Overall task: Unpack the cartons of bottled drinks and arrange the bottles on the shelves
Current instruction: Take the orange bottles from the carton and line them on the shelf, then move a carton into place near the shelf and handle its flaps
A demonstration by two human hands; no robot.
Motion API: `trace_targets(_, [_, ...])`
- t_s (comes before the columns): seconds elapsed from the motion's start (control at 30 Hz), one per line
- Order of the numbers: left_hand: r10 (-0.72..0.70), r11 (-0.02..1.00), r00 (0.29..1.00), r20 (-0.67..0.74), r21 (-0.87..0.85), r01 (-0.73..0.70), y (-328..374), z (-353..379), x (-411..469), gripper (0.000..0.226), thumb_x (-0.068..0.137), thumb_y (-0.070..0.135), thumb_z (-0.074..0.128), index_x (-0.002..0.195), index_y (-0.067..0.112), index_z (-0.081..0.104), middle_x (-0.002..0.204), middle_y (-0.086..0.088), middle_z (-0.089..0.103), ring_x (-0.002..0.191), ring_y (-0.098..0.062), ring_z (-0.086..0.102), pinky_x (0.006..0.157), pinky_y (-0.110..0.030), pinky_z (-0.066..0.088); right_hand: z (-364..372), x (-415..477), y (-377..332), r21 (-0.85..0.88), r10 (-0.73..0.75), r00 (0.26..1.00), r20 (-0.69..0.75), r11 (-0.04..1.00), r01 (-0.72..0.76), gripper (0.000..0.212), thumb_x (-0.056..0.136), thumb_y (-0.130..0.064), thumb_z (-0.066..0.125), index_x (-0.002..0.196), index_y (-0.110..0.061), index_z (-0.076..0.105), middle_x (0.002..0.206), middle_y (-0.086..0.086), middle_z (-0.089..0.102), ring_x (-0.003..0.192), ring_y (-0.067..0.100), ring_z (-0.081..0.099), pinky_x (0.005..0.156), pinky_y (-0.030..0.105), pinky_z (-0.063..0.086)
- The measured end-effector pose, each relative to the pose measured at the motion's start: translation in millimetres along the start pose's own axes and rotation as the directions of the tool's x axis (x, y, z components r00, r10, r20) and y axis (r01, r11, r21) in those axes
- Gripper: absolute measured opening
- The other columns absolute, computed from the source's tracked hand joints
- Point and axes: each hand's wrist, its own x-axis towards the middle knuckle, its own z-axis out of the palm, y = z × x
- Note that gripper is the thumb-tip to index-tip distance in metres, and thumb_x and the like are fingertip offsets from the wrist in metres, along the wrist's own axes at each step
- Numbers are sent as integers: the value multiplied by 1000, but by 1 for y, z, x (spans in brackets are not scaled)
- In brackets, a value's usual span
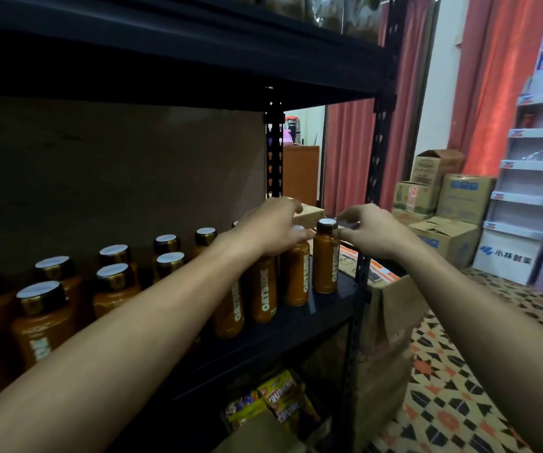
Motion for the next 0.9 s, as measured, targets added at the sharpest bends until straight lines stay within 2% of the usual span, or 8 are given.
trace_targets(0.17, [84,964,980,-178,-234,-125,14,5,-52,43,92,38,67,130,20,61,129,5,61,118,-6,55,98,-21,43,1,-59,6,30,6,999,-46,1000,-5,41,97,-37,65,132,-16,65,128,3,66,116,20,61,93,35,49])
trace_targets(0.27, [72,935,979,-189,-329,-133,22,19,-89,36,92,36,67,126,23,63,124,10,63,113,0,55,92,-13,41,10,-98,17,22,48,999,-22,999,-47,36,97,-35,66,129,-19,67,124,-2,67,110,13,59,91,31,46])
trace_targets(0.4, [71,937,995,-75,-338,-92,27,55,-132,36,92,38,67,124,23,64,120,10,64,110,-3,58,96,-22,46,29,-147,32,6,100,995,23,995,-100,30,95,-33,68,121,-18,70,117,0,69,110,17,63,90,29,47])
trace_targets(0.53, [78,941,993,87,-335,-45,22,100,-168,40,91,40,67,127,22,63,121,8,66,106,-2,59,88,-17,42,51,-183,52,-35,173,981,91,985,-171,32,95,-39,67,123,-23,69,109,-6,66,108,15,63,85,29,47])
trace_targets(0.6, [57,947,982,182,-320,5,16,128,-185,42,91,39,68,128,19,63,120,6,67,103,-5,60,84,-17,42,68,-199,64,-47,202,970,137,979,-198,33,95,-39,66,123,-22,68,112,-4,68,107,17,65,86,32,51])
trace_targets(0.67, [17,960,961,276,-275,61,6,159,-200,44,89,37,70,127,15,63,120,-1,67,107,-13,62,86,-22,45,88,-215,76,-67,246,951,189,969,-237,36,96,-38,65,126,-19,66,119,0,68,108,18,65,85,34,53])
trace_targets(0.73, [-40,971,921,387,-204,128,-9,192,-218,49,88,36,71,128,10,61,125,-10,65,116,-24,60,94,-29,46,112,-232,91,-78,301,921,249,954,-290,39,97,-35,65,131,-15,62,126,4,66,112,21,64,91,37,55])
trace_targets(0.9, [-237,949,794,559,-41,312,-55,253,-254,63,86,40,71,138,9,51,138,-12,55,125,-27,53,105,-32,41,168,-259,126,-148,398,828,395,917,-371,42,95,-31,68,130,-10,59,125,10,65,111,27,64,94,45,57])
